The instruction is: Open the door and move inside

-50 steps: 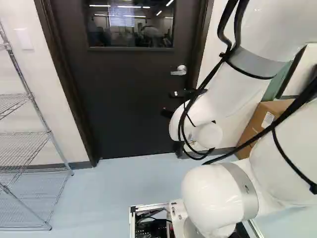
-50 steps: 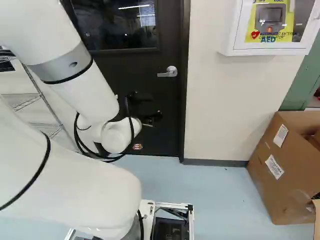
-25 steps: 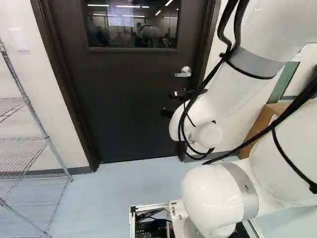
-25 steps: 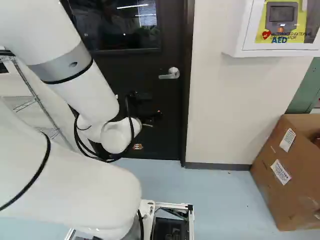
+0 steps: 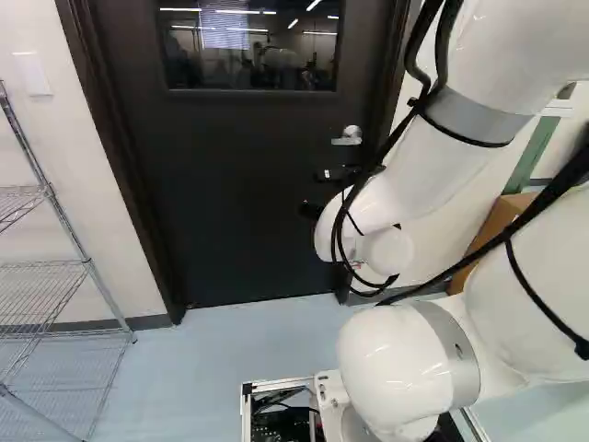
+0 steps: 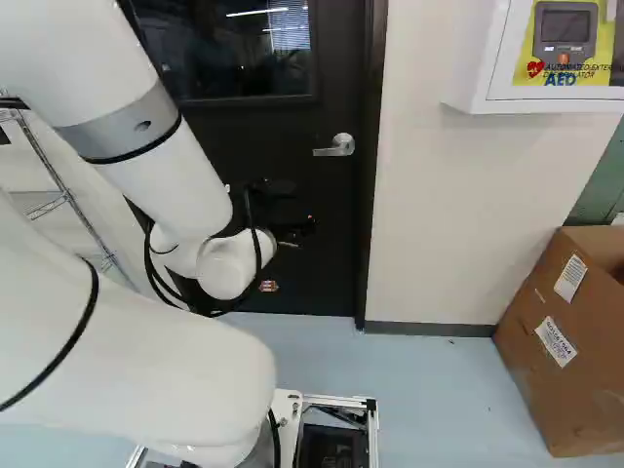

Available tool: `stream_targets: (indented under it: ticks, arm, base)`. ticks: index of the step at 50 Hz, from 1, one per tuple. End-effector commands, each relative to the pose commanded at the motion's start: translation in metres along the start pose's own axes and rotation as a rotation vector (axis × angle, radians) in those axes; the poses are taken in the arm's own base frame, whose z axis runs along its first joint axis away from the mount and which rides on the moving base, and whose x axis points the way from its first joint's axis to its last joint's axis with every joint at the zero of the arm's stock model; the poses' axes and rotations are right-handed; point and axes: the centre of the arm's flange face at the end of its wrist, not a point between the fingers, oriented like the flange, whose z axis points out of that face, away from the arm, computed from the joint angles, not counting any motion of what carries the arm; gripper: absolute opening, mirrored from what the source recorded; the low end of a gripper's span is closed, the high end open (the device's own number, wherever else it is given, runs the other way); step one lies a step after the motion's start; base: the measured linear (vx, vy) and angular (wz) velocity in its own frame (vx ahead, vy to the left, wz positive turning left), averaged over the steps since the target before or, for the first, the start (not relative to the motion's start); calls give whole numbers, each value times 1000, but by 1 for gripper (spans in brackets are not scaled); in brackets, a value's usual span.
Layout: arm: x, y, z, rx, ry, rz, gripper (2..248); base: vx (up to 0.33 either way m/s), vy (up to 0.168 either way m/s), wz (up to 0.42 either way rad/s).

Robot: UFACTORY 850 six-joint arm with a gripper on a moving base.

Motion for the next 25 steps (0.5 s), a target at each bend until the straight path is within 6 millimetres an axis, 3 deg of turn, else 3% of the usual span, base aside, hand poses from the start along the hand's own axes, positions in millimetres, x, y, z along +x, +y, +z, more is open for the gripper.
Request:
stream_targets:
  ticks: [25]
  arm:
    - [2,-2,4,8,-2,-3,247]
  base:
    - [12,9,-3]
